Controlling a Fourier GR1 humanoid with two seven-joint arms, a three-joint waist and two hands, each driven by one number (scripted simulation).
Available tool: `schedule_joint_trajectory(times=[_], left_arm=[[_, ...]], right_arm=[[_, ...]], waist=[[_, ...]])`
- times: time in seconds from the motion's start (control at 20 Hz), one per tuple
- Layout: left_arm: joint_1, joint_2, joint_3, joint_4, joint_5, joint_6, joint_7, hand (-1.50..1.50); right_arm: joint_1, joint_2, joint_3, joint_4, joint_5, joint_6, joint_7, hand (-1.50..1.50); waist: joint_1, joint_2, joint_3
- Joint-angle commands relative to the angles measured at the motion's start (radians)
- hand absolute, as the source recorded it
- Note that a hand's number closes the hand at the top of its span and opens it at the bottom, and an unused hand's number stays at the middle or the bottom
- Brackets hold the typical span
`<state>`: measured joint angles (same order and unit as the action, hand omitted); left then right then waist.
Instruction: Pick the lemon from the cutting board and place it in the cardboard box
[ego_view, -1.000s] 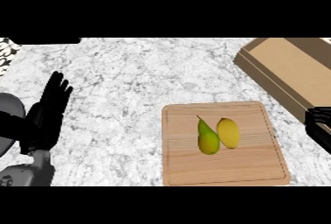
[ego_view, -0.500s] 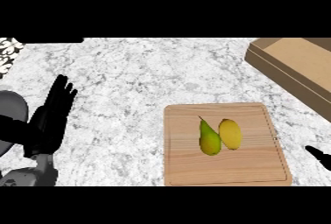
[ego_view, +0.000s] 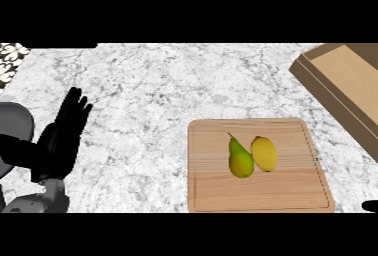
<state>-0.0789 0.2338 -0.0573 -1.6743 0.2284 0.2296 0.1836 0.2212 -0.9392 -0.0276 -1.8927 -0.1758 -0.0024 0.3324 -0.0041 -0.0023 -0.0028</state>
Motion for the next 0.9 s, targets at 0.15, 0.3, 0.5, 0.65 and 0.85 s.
schedule_joint_trajectory(times=[0.15, 0.3, 0.5, 0.65, 0.85], left_arm=[[-0.06, 0.012, 0.035, 0.022, -0.007, -0.013, 0.043, 0.0], [-0.04, 0.01, 0.066, 0.038, 0.006, -0.057, 0.02, 0.0], [-0.02, -0.019, 0.048, -0.003, -0.013, -0.045, 0.029, 0.0], [-0.004, -0.039, 0.04, 0.025, -0.047, -0.038, -0.011, 0.0], [0.003, -0.084, 0.01, 0.01, -0.092, -0.016, -0.016, 0.0]], right_arm=[[-0.165, 0.066, 0.075, -0.162, -0.043, 0.032, 0.301, -1.5], [-0.16, 0.149, 0.07, -0.154, 0.033, 0.067, 0.273, -1.5], [-0.278, 0.201, 0.15, -0.187, 0.108, 0.049, 0.473, -1.5], [-0.286, 0.253, 0.203, -0.179, 0.19, 0.042, 0.541, -1.5], [-0.305, 0.331, 0.165, -0.101, 0.172, 0.107, 0.506, -1.5]], waist=[[0.009, 0.003, 0.002], [0.003, 0.002, 0.003], [0.009, 0.002, 0.002], [0.008, 0.002, 0.002], [0.005, 0.002, 0.003]])
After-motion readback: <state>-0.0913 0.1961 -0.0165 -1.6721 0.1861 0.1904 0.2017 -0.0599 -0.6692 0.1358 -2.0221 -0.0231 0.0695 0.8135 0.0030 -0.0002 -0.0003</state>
